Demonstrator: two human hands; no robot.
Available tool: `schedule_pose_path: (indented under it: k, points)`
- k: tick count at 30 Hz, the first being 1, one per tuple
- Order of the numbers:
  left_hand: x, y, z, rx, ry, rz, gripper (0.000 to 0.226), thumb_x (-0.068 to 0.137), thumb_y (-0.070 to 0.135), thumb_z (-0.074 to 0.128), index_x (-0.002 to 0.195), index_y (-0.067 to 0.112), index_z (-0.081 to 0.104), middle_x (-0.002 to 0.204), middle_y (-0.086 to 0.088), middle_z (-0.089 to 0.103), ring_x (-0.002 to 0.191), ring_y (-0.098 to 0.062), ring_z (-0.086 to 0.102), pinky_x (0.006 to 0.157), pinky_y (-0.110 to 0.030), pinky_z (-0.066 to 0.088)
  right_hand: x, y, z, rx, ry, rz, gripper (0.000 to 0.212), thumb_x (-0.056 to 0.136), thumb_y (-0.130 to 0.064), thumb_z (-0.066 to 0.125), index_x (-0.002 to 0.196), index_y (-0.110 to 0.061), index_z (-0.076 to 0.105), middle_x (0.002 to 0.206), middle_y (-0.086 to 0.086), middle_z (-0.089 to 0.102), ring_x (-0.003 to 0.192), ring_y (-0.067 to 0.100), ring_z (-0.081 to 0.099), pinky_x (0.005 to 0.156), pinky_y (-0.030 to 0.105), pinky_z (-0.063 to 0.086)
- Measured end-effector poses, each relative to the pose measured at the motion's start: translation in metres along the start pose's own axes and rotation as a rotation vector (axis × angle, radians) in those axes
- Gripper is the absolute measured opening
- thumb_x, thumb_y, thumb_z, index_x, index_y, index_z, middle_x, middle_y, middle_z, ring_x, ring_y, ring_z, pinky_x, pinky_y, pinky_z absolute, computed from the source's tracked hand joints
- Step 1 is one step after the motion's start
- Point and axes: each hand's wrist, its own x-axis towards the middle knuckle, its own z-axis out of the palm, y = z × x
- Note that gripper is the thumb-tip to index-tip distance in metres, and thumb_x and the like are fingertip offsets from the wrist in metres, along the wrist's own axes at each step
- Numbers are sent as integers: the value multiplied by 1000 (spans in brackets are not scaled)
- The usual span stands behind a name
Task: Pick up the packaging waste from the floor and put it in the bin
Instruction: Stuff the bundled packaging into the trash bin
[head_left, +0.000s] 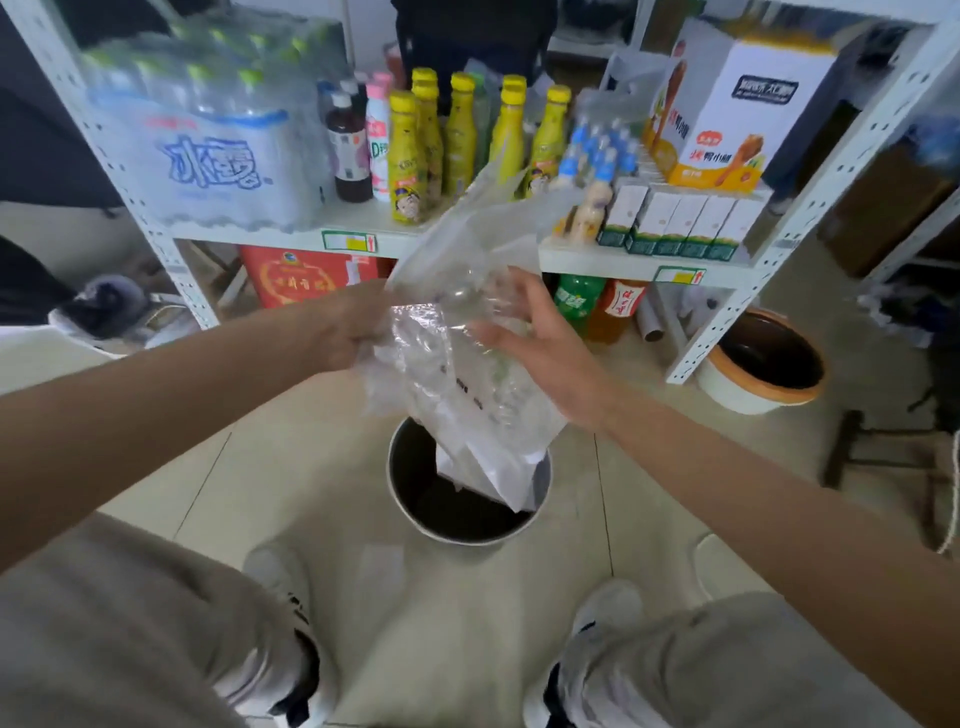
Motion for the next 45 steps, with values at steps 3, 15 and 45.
schedule_pose_path:
  k: [3, 15, 45]
  points:
    - [14, -39, 2, -28, 78, -57, 24, 93, 4, 41, 75, 15, 53, 57, -1, 53, 48, -10, 46, 31, -11, 37, -9, 34, 18, 20, 7, 71, 62, 86, -24, 71, 134, -31, 33, 122, -28, 46, 110, -20, 46, 92, 8, 43]
    - [120, -208, 50, 178, 190, -225, 32, 81, -1, 49, 107, 9, 65, 77, -10, 61, 60, -21, 53, 49, -27, 45, -22, 197, 66, -22, 92, 335, 69, 78, 15, 66, 138, -5, 38, 137, 9, 49, 132, 25, 45, 113, 39, 38]
    - [186, -339, 109, 701, -47, -539, 86, 81, 36, 62, 147, 3, 18, 151, -23, 31, 132, -34, 41, 106, -34, 39, -16, 303, 83, -340, -84, 550, 79, 88, -10, 62, 149, -7, 13, 150, 14, 30, 136, 27, 36, 114, 36, 33]
